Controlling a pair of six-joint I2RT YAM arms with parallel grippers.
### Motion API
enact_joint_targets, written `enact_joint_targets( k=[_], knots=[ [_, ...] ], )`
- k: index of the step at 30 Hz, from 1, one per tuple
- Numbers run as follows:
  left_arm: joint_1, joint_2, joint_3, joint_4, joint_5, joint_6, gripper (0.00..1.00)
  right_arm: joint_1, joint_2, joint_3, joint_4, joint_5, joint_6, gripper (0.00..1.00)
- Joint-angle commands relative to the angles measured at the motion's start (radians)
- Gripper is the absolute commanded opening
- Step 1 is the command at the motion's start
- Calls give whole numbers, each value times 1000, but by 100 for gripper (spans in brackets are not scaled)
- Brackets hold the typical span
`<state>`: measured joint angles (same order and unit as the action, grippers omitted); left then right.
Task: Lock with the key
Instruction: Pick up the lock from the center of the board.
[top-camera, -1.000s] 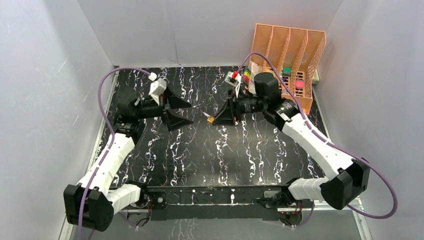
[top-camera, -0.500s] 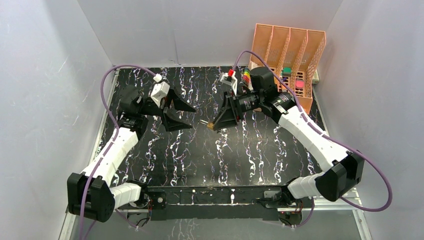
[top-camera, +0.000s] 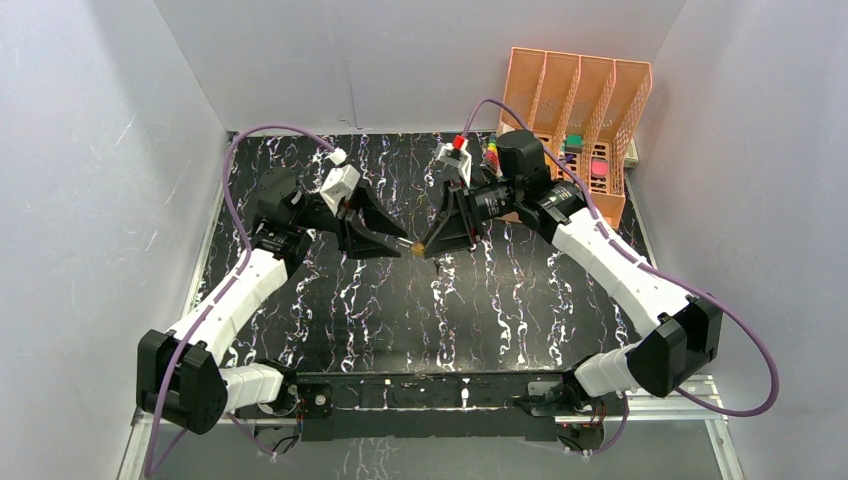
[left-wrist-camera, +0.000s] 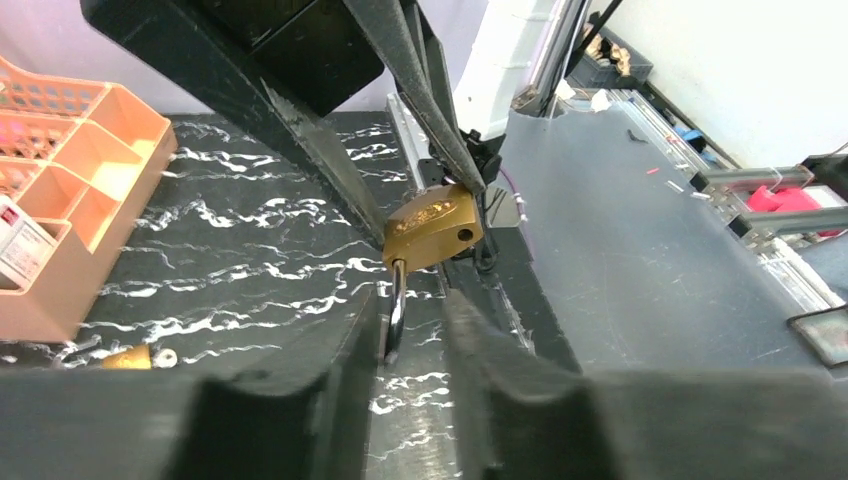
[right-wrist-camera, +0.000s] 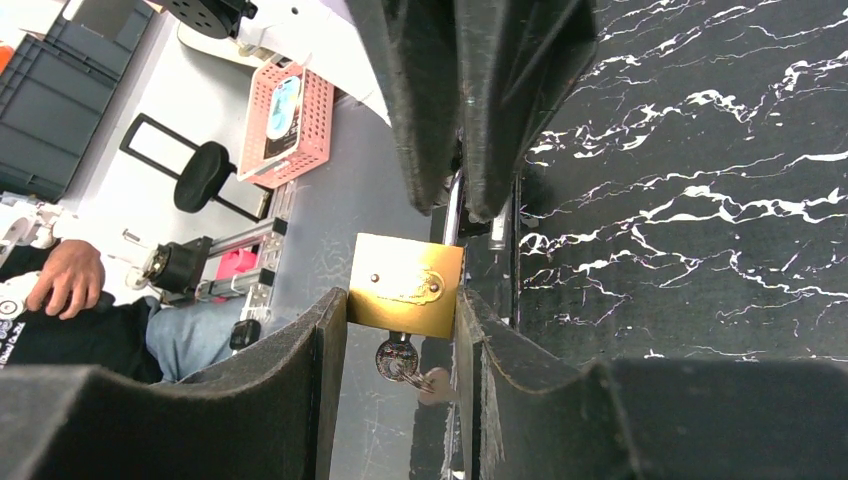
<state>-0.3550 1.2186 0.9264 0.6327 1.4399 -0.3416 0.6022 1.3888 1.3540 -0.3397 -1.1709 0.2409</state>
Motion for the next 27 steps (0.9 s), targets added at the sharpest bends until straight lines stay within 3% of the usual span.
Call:
enact_joint_targets(
  k=[1, 9, 12, 15, 17, 21, 27],
  knots=[
    [-14, 1, 44, 40, 32, 6, 0, -4, -14, 60, 60, -42, 14, 21],
    [-16, 23, 65, -34, 13, -45, 0, -11, -13, 122, 35, -22, 4, 21],
    [-16, 37, 105, -96, -66, -48, 0, -11, -20, 206, -75, 232, -61, 22],
    [-16, 55, 165, -129, -181, -93, 0, -10, -96, 212, -45, 546, -82, 65],
    [-16, 80, 176, 36, -232, -238, 0, -11, -183, 131, 75, 687, -85, 87],
    [-16, 112, 189, 196, -351, -388, 0, -11, -304, -18, 245, 852, -53, 93],
    [-17, 137, 222, 274, -393, -448, 0, -11, -269, -33, 328, 638, -82, 93]
  ],
)
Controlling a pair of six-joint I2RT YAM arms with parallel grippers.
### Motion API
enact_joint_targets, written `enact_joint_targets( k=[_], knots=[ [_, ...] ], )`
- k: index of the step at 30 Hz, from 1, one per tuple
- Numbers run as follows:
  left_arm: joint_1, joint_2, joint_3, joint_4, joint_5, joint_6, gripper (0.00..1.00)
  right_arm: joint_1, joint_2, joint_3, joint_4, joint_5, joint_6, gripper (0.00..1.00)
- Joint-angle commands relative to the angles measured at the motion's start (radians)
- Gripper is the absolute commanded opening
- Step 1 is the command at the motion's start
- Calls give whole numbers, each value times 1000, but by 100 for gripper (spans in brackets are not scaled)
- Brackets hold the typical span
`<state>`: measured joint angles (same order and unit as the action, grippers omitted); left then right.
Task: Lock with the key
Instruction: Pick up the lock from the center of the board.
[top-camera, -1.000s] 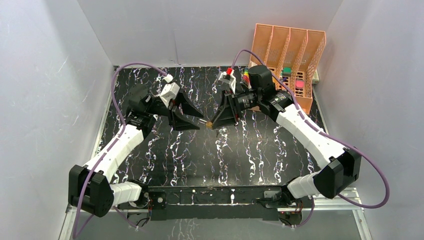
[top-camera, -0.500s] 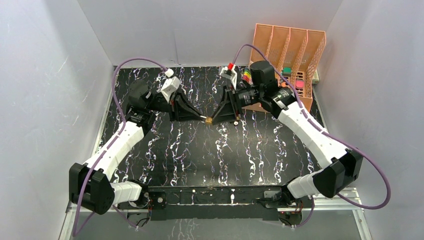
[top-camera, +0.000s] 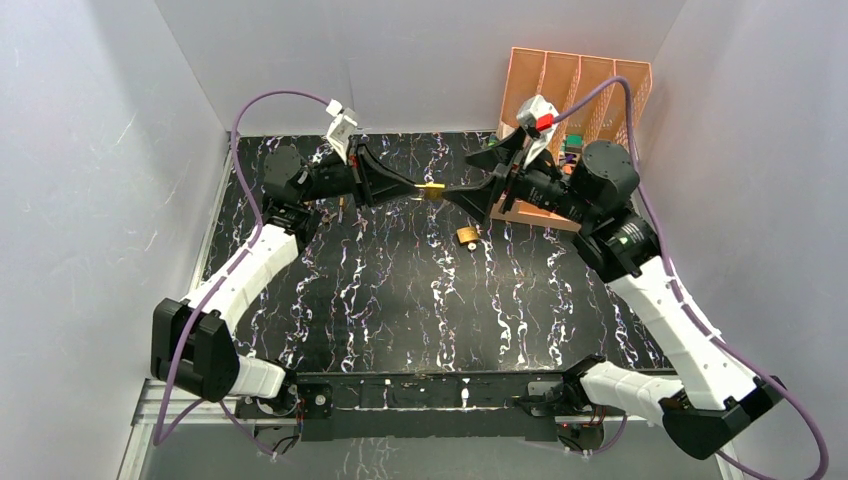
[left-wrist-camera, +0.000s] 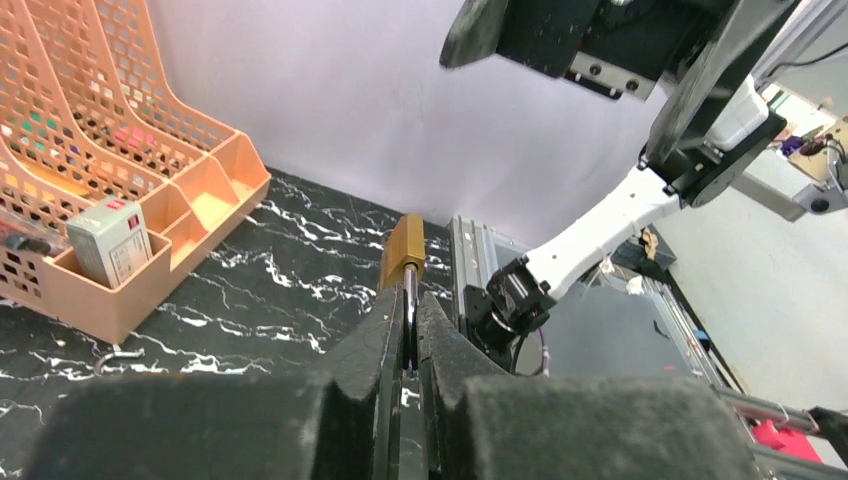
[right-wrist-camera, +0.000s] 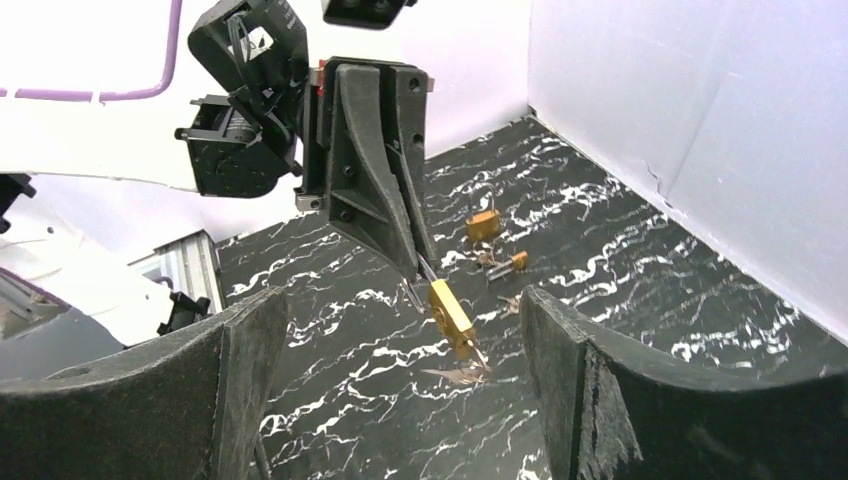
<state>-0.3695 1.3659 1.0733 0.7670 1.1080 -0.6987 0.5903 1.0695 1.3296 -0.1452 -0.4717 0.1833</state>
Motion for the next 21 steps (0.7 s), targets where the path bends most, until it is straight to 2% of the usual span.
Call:
enact_joint_targets(
  k=[1, 12, 16, 21],
  knots=[
    [-3, -6, 83, 151, -58, -103, 0, 1, 57, -4, 134, -73, -48, 92],
    [-2, -53, 93, 192, -28, -149, 0, -2, 94, -30, 249, -193, -179, 82],
    [-2, -65, 86, 192, -21, -146, 0, -4, 146, 36, 213, -277, -164, 72],
    [-2, -77, 81, 192, -28, -135, 0, -5, 192, 97, 147, -327, -155, 52]
  ],
)
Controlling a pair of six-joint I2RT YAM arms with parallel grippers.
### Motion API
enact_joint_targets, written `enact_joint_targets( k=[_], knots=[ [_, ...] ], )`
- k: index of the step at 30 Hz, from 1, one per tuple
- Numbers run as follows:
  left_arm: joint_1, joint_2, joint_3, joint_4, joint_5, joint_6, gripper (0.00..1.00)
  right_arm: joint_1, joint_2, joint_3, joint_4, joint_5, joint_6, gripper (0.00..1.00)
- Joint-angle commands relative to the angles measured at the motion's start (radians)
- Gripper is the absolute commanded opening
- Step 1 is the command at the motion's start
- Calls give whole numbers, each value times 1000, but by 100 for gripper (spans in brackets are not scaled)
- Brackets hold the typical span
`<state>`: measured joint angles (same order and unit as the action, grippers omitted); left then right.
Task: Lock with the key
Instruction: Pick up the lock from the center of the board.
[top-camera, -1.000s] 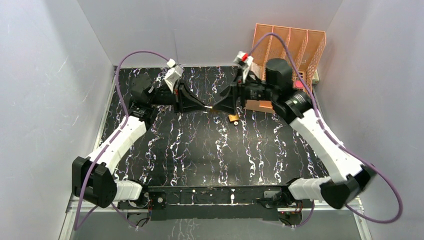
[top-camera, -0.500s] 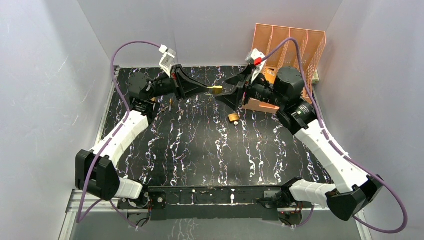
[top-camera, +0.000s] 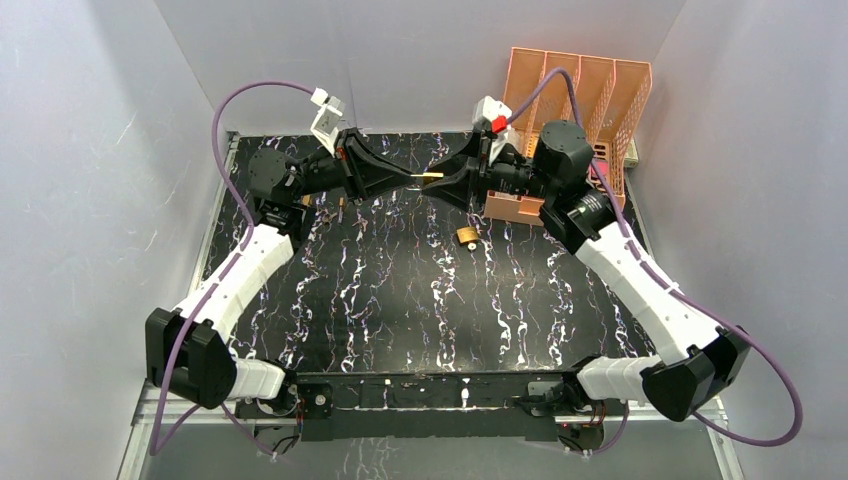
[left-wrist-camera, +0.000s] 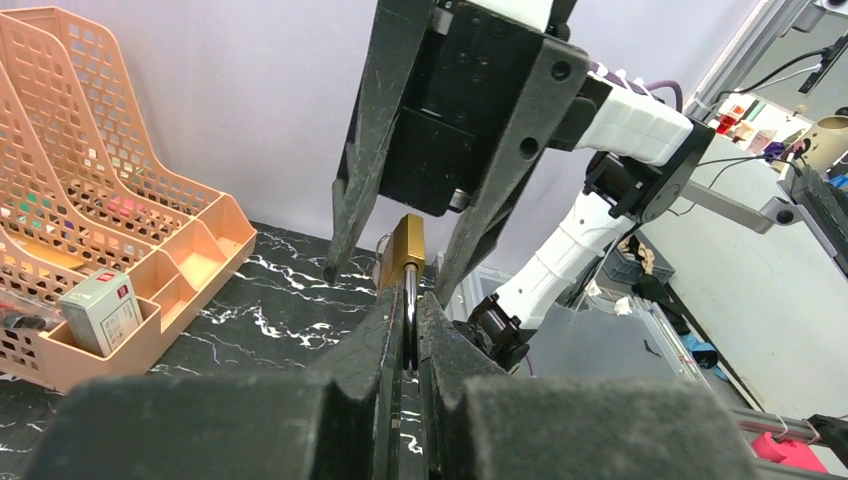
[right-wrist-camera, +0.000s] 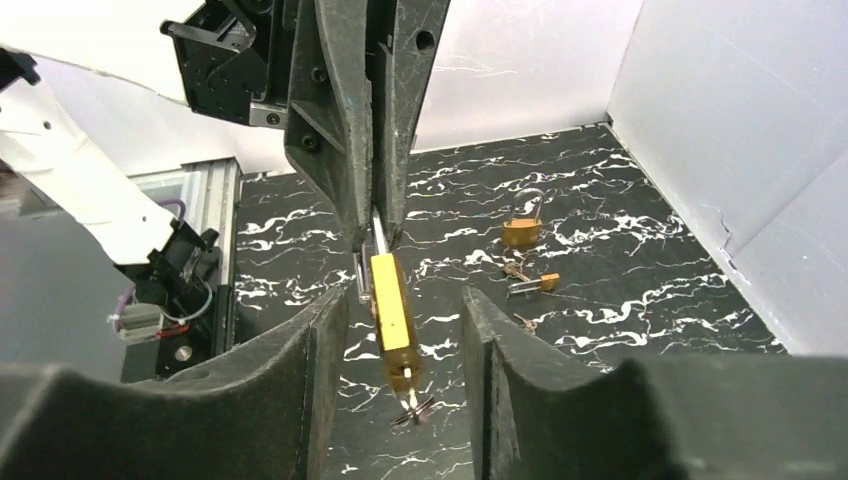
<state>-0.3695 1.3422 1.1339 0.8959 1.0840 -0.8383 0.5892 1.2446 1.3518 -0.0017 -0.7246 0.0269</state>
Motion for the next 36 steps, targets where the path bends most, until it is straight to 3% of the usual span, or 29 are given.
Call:
enact_joint_targets(
  k=[1, 2, 4, 5, 11, 13, 14, 16, 36],
  knots=[
    [-2, -55, 21, 63, -4, 7, 0, -4, 20, 78, 3, -80, 6, 45],
    [-2, -56, 21, 63, -3, 8, 0, -5, 23, 85, -20, -88, 8, 37],
    [-2, -58, 18, 63, -3, 13, 0, -5, 29, 100, -44, -88, 13, 6],
    [-2, -60, 17, 64, -3, 15, 0, -5, 29, 103, -47, -84, 17, 0],
    [-2, -61, 19, 62, 41, 24, 0, -26, 19, 133, -73, -117, 42, 0],
    [0, -51, 31, 55, 86, 16, 40, -49, 21, 147, -79, -152, 62, 0],
    [1, -47, 35, 54, 101, 8, 50, -61, 21, 150, -79, -170, 72, 0],
    [3, -45, 37, 52, 121, -3, 57, -83, 25, 156, -77, -201, 90, 0],
    [19, -60, 31, 26, 62, 67, 61, -104, 81, 178, -44, -293, 161, 0]
  ],
)
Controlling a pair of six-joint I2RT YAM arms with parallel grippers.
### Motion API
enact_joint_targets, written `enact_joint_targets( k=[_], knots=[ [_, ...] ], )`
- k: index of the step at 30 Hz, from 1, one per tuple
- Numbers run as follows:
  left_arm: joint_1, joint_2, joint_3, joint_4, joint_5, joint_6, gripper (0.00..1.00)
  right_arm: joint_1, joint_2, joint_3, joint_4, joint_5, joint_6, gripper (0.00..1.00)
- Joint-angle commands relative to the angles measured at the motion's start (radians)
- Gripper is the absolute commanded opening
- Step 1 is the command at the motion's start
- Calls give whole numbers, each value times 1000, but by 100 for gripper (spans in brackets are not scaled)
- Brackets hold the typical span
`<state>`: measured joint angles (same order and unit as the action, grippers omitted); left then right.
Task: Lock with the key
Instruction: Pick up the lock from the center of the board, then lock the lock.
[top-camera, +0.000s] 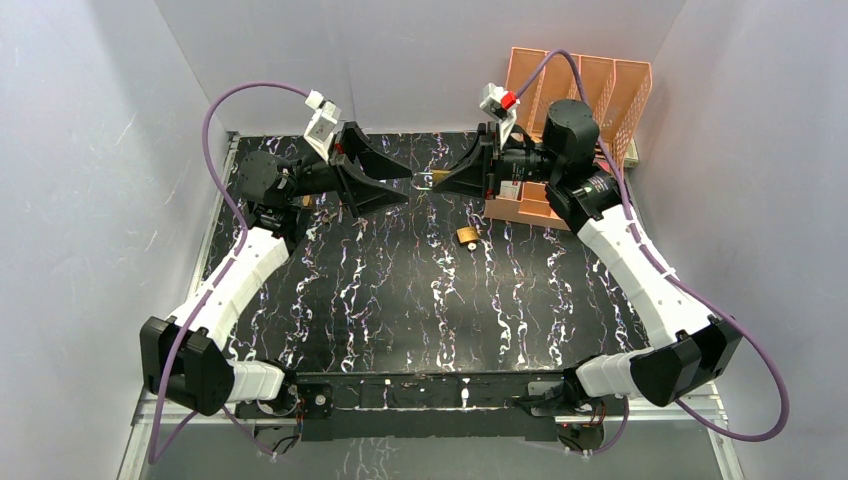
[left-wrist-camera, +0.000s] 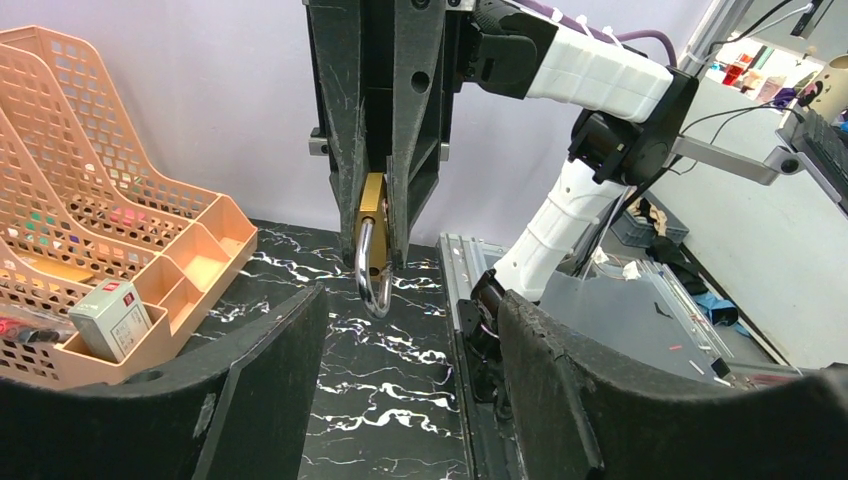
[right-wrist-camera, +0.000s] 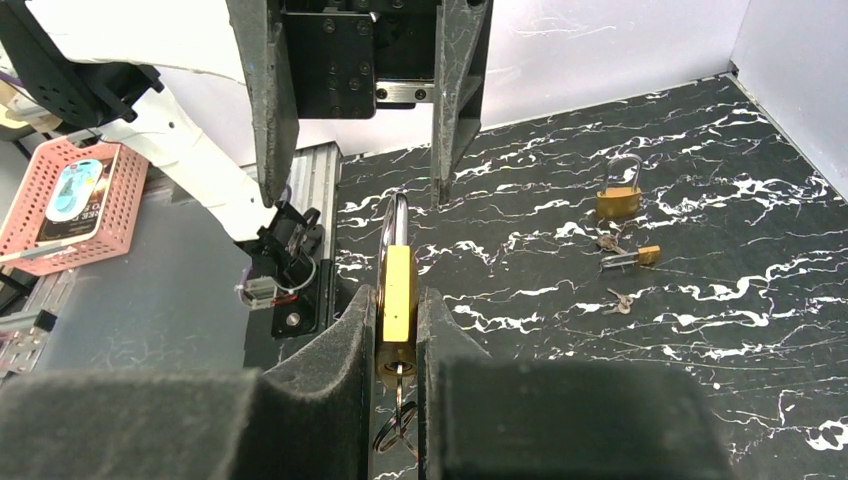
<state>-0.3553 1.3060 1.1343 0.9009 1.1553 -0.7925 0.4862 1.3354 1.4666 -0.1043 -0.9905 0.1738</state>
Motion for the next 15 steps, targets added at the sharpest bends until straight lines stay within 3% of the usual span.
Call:
enact_joint_targets(
  k=[1, 15],
  knots=[
    [5, -22, 33, 20, -6, 21, 61, -1, -9, 63, 61, -29, 17, 0],
    [4, 8, 37, 15, 0, 23, 48, 0, 14, 54, 95, -53, 52, 0]
  ],
)
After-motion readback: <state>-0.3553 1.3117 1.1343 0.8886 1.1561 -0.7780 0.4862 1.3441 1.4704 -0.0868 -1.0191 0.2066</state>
